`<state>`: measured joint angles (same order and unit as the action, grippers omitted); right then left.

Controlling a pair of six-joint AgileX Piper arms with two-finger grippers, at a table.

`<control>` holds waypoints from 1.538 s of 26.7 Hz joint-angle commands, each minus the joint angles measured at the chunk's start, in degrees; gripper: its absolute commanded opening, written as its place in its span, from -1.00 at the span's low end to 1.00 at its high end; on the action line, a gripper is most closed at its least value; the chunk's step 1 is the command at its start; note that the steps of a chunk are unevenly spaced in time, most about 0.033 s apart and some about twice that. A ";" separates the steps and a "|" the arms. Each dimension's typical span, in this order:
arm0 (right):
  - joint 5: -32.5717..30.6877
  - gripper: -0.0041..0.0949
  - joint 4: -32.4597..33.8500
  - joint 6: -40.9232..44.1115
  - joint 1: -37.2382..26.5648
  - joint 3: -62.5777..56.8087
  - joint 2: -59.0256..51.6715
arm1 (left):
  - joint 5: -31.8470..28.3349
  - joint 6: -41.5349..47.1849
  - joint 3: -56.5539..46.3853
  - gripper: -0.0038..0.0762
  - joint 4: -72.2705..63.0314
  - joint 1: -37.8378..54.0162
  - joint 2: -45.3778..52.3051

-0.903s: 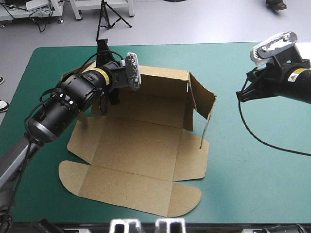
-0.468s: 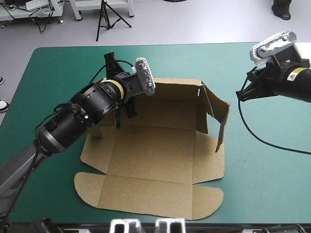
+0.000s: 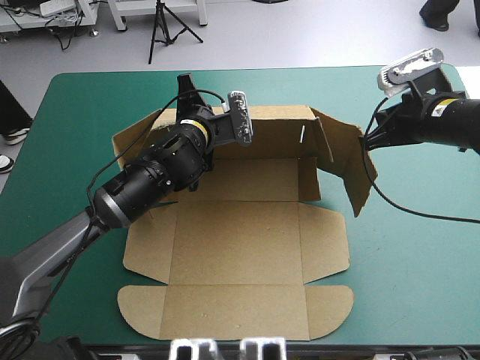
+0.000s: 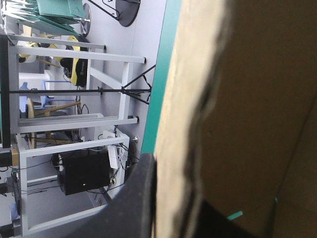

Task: Fold the box

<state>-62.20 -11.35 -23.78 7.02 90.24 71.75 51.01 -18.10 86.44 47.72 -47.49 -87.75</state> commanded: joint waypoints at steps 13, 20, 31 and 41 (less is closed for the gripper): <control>3.27 -0.95 -9.89 -3.42 -2.51 1.86 4.95 | -16.45 2.47 -11.29 -0.92 7.98 2.19 2.46; 4.13 -0.95 -11.34 -3.97 -2.51 2.82 9.89 | -22.52 8.40 -15.14 -0.92 15.23 5.33 2.46; -7.30 -0.95 -10.80 -0.38 -2.51 22.73 27.02 | -36.00 8.62 -19.02 -0.92 18.54 10.21 2.55; -9.70 -0.95 -12.78 1.17 -2.30 22.45 33.41 | -36.95 20.58 -19.68 -0.92 29.58 10.21 2.44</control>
<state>-70.65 -22.34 -22.50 5.10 112.88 108.05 15.45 -1.56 65.17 72.86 -37.30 -87.75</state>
